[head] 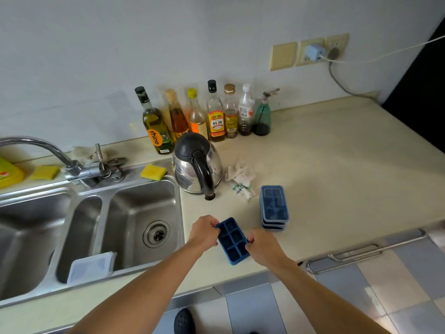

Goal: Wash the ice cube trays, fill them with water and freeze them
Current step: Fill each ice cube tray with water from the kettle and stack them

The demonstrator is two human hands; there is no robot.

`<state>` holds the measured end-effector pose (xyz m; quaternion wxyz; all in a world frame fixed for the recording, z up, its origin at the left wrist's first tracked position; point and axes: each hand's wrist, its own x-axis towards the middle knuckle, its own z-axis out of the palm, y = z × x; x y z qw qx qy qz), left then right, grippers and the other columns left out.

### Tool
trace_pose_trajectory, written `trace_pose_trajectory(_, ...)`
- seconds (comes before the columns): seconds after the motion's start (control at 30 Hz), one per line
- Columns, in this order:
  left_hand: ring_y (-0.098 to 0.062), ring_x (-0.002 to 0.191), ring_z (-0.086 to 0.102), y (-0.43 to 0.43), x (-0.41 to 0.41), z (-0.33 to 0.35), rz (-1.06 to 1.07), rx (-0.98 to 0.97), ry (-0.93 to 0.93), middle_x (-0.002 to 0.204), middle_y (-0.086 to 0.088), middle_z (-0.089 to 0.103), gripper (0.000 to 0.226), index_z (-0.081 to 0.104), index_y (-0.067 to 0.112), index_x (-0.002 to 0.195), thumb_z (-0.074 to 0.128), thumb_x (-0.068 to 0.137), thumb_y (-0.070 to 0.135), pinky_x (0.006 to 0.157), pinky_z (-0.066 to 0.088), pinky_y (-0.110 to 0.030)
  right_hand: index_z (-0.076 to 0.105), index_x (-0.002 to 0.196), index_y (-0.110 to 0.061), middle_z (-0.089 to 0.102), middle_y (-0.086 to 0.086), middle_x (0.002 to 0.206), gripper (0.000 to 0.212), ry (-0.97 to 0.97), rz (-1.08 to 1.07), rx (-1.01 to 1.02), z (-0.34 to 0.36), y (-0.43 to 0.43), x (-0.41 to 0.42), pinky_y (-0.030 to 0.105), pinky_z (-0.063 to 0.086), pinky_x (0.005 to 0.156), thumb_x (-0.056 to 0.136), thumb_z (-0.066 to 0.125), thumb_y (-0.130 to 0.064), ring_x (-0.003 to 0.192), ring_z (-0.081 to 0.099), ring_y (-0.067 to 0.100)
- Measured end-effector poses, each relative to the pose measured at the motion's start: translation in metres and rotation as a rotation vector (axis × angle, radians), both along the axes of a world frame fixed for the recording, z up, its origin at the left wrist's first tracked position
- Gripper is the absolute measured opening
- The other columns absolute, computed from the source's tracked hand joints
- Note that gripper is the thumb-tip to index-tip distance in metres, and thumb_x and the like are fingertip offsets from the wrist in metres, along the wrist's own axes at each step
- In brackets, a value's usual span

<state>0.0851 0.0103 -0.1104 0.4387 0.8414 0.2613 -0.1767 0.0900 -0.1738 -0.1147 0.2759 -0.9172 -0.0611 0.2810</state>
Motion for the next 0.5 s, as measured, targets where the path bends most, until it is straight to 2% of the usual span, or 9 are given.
trace_pose_trajectory(0.07,-0.027,0.086,0.070,0.000,0.000,0.002,0.005,-0.006,0.005,0.103,-0.010,0.068,0.026,0.064,0.012,0.110,0.051,0.090,0.000,0.074,0.063,-0.037,0.042,0.069,-0.018,0.046,-0.001,0.065,0.029,0.013,-0.055,0.015,-0.001,-0.001,-0.001,0.026,0.035,0.052,0.092,0.052,-0.003,0.059,0.046,0.016)
trace_pose_trajectory(0.13,-0.025,0.082,0.068,0.000,0.000,0.002,0.025,-0.039,0.006,0.104,-0.010,0.067,0.026,0.063,0.012,0.109,0.051,0.091,-0.001,0.066,0.061,-0.031,0.044,0.074,-0.015,0.048,0.001,0.067,0.023,0.021,-0.108,0.043,-0.001,-0.001,-0.003,0.030,0.038,0.055,0.092,0.052,-0.003,0.063,0.048,0.020)
trace_pose_trajectory(0.23,-0.023,0.078,0.068,0.000,-0.001,0.000,0.056,-0.093,0.018,0.104,-0.012,0.068,0.023,0.063,0.012,0.108,0.053,0.091,-0.001,0.058,0.056,-0.023,0.047,0.077,-0.013,0.051,0.003,0.073,0.019,-0.020,-0.143,0.033,0.000,-0.002,-0.002,0.028,0.034,0.055,0.093,0.054,-0.004,0.065,0.045,0.018)
trace_pose_trajectory(0.37,-0.020,0.066,0.069,0.003,-0.002,-0.004,0.107,-0.171,0.038,0.095,-0.015,0.072,0.021,0.064,0.010,0.104,0.052,0.092,-0.001,0.064,0.062,-0.027,0.049,0.081,-0.011,0.049,0.001,0.074,0.015,-0.066,-0.174,-0.004,0.005,0.001,0.001,0.023,0.029,0.048,0.094,0.052,-0.003,0.061,0.041,0.013)
trace_pose_trajectory(0.5,-0.022,0.065,0.074,0.006,0.001,-0.006,0.126,-0.233,0.043,0.083,-0.013,0.074,0.019,0.063,0.010,0.099,0.050,0.091,-0.002,0.072,0.064,-0.035,0.049,0.081,-0.009,0.051,0.005,0.082,0.015,-0.093,-0.192,-0.049,0.009,0.007,0.003,0.022,0.030,0.049,0.091,0.051,0.002,0.064,0.042,0.013)
